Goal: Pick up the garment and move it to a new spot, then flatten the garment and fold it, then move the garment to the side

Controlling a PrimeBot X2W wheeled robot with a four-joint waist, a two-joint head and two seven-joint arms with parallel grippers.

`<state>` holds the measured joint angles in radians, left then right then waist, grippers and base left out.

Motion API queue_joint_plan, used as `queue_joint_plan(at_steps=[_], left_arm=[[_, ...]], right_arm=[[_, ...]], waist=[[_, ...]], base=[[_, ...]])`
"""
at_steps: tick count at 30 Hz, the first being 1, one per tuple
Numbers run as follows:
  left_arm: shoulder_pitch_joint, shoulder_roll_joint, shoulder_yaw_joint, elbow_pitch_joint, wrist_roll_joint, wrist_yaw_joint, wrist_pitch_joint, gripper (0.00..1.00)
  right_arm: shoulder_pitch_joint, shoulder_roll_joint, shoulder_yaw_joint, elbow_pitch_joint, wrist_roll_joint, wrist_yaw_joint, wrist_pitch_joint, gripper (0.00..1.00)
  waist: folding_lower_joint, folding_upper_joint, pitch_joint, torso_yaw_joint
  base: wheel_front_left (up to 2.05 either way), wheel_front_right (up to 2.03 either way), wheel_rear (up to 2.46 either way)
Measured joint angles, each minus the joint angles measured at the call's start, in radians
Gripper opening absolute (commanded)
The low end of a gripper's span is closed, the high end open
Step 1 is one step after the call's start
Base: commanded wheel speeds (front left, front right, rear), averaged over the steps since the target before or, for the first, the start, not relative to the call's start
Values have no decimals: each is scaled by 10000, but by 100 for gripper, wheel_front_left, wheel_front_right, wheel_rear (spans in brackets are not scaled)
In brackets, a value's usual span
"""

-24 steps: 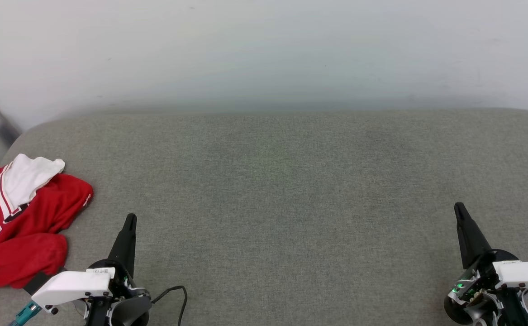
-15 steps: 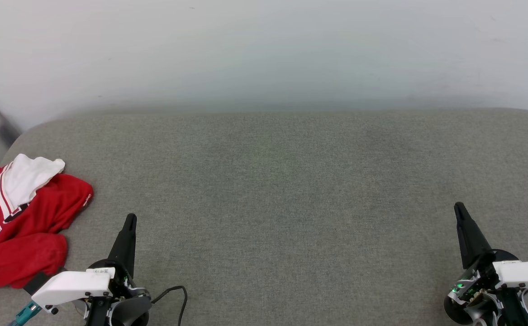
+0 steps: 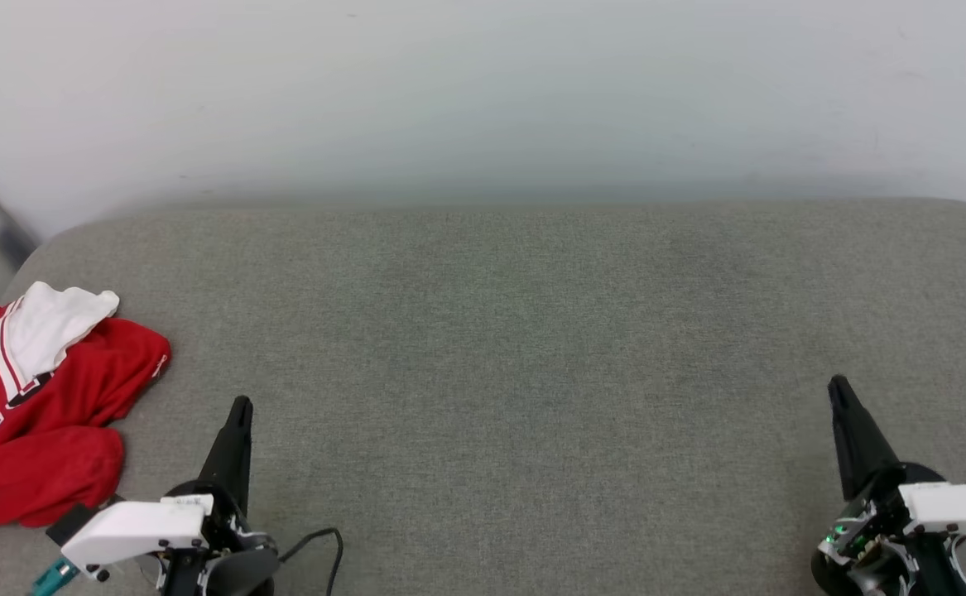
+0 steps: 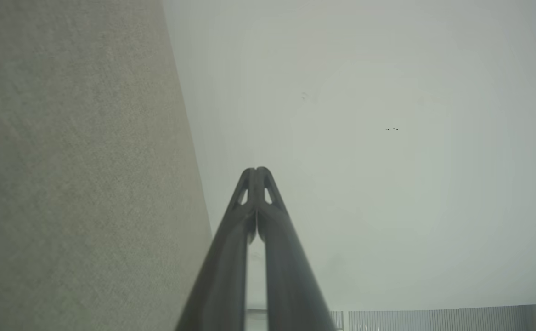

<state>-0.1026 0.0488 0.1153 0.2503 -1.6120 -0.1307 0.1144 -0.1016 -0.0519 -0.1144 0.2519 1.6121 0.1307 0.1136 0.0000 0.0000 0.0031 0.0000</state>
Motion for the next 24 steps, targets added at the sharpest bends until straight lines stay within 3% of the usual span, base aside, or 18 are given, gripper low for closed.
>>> queue_joint_plan(at_steps=[14, 24], left_arm=[[199, -12, -840, -479, 368, 4, -662, 100], [198, 0, -1106, -842, 1994, 4, -1095, 100]], right_arm=[[221, 13, 412, -332, -623, -15, -665, 100], [249, -10, 648, -754, -2690, -15, -1095, 100]], waist=[[0, 0, 21, -2], [0, 0, 41, 8]], base=[[0, 0, 0], [0, 0, 0]])
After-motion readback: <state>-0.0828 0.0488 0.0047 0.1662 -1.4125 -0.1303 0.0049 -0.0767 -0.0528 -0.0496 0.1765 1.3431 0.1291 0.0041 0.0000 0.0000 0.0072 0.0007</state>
